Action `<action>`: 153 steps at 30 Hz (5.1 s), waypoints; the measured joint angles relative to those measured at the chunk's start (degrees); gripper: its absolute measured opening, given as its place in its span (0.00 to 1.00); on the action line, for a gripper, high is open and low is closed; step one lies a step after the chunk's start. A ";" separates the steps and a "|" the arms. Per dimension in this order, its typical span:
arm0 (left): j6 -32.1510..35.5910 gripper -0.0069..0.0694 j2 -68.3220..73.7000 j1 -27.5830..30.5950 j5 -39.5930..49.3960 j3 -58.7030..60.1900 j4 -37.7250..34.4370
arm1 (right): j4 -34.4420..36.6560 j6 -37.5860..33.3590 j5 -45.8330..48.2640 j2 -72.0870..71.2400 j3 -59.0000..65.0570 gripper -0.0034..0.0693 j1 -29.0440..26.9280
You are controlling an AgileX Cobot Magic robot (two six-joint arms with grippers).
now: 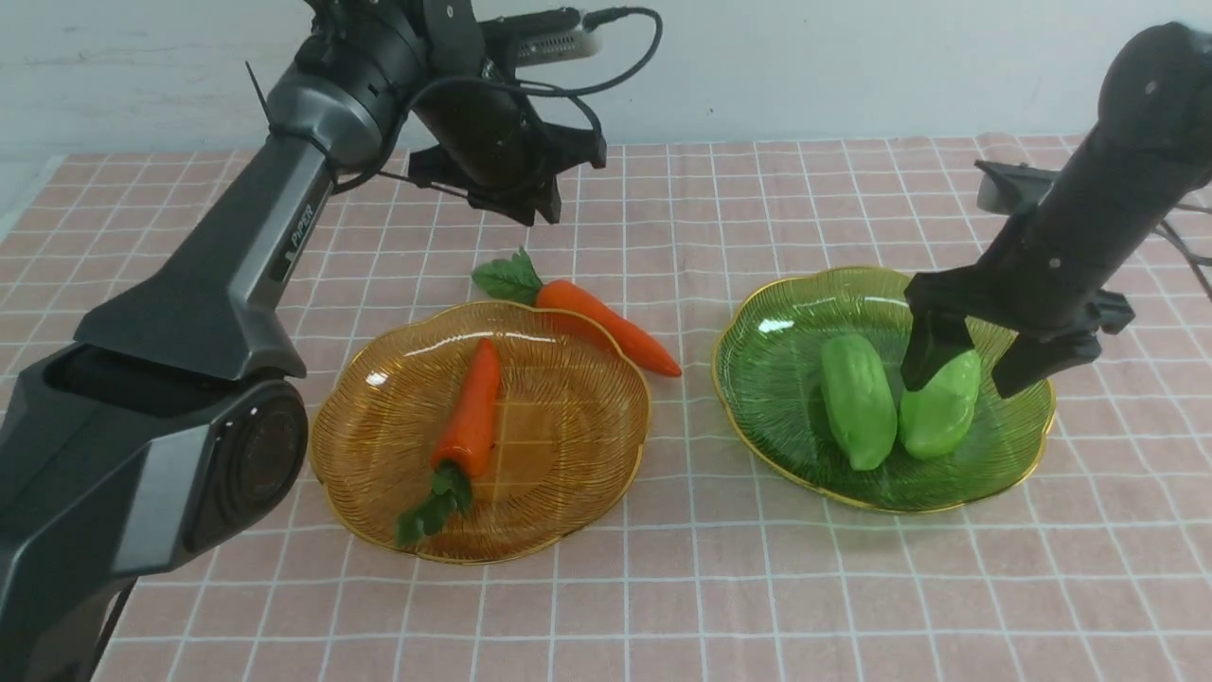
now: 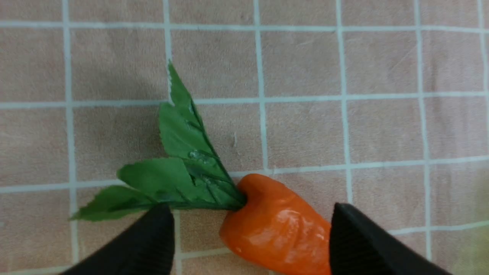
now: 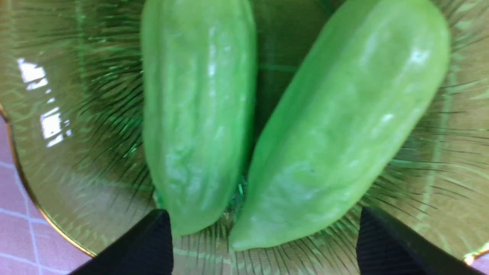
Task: Put different types of vegetables on the plate.
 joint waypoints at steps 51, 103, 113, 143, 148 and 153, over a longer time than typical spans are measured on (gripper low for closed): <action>1.31 0.44 6.53 -1.46 -6.39 -3.18 -10.01 | -0.45 -1.09 0.00 0.00 0.00 0.86 0.48; 9.51 0.53 -32.30 -4.15 -10.89 53.66 -2.44 | 4.18 -3.26 1.54 -35.79 13.88 0.86 0.54; 10.16 0.70 -32.17 -4.15 -2.75 49.72 -2.01 | 6.84 -6.75 1.72 -50.80 13.88 0.63 0.54; 9.58 0.09 -133.17 -4.23 -30.32 121.62 0.75 | -11.03 -1.32 -55.96 -109.91 67.50 0.03 0.54; 9.09 0.09 -139.81 -4.23 -31.28 125.20 0.70 | -11.03 -1.32 -55.96 -109.91 67.50 0.03 0.54; 9.09 0.09 -143.44 -4.23 -31.54 125.74 0.56 | -11.03 -1.30 -55.77 -109.91 67.50 0.03 0.54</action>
